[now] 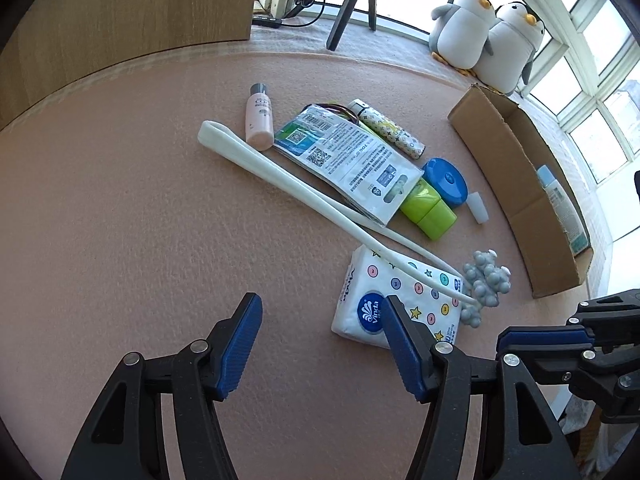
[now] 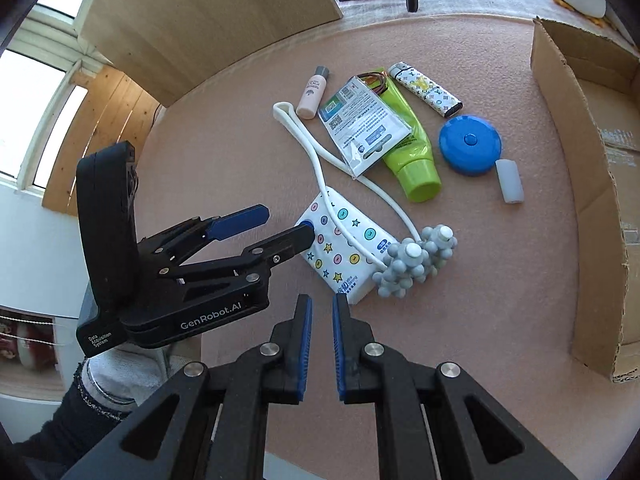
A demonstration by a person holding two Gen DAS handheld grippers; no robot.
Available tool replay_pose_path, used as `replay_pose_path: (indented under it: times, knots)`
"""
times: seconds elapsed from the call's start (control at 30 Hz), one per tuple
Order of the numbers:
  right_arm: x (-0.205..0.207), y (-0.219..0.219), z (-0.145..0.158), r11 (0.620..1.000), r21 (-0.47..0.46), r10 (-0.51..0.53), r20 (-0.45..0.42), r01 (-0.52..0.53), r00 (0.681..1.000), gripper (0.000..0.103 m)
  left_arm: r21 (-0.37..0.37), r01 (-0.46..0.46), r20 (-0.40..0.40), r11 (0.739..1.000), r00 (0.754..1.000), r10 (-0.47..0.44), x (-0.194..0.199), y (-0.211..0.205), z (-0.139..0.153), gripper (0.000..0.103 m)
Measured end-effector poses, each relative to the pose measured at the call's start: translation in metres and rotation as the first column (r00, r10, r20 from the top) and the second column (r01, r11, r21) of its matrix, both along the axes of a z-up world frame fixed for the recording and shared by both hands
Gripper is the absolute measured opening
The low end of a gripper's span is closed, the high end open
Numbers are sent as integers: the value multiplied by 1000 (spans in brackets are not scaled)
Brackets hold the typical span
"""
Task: Organize objects
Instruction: 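Reach the right tool to the grey-beaded white massage roller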
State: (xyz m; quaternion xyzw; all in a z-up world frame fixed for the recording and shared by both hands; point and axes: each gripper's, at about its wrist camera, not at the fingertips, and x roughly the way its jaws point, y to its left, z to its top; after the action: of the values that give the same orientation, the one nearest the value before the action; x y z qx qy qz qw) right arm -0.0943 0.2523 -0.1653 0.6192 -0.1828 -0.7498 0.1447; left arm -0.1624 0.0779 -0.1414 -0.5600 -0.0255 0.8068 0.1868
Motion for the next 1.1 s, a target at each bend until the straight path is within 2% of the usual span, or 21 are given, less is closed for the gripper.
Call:
replay_pose_path:
  times: [0.13, 0.2, 0.27, 0.53, 0.57, 0.67, 0.8, 0.97, 1.03, 1.1]
  knots:
    - [-7, 5, -14, 998, 62, -30, 17, 29, 999, 10, -5, 10, -3, 1000, 1000, -10, 1, 0, 0, 66]
    - [-11, 10, -14, 992, 114, -56, 2, 56, 998, 10, -10, 14, -5, 1000, 1000, -14, 1, 0, 1, 66]
    - [-15, 18, -13, 988, 126, -90, -17, 92, 996, 10, -11, 16, -8, 1000, 1000, -16, 1, -1, 2, 66]
    - [-30, 18, -22, 984, 81, -156, -30, 158, 987, 11, 15, -11, -6, 1000, 1000, 11, 6, -10, 9, 65]
    - [-32, 19, -24, 983, 73, -166, -28, 167, 986, 13, 26, -18, -9, 999, 1000, 18, 6, -13, 11, 65]
    - [-36, 18, -28, 983, 33, -179, -17, 180, 984, 26, 41, -38, -14, 998, 999, 38, 10, -22, 17, 65]
    - [-39, 12, -34, 989, 9, -150, 10, 150, 989, 27, 49, -65, -11, 997, 998, 65, 11, -36, 19, 65]
    - [-33, -17, -37, 997, -56, -50, 41, 52, 998, 29, 62, -108, -8, 992, 994, 109, 9, -51, 19, 65]
    - [-28, -30, -35, 997, -71, 2, 38, 1, 999, 29, 65, -122, -5, 990, 992, 123, 7, -57, 19, 65]
    - [-23, -30, -27, 998, -61, 1, 17, 0, 1000, 29, 61, -132, -2, 989, 991, 133, 5, -62, 18, 65]
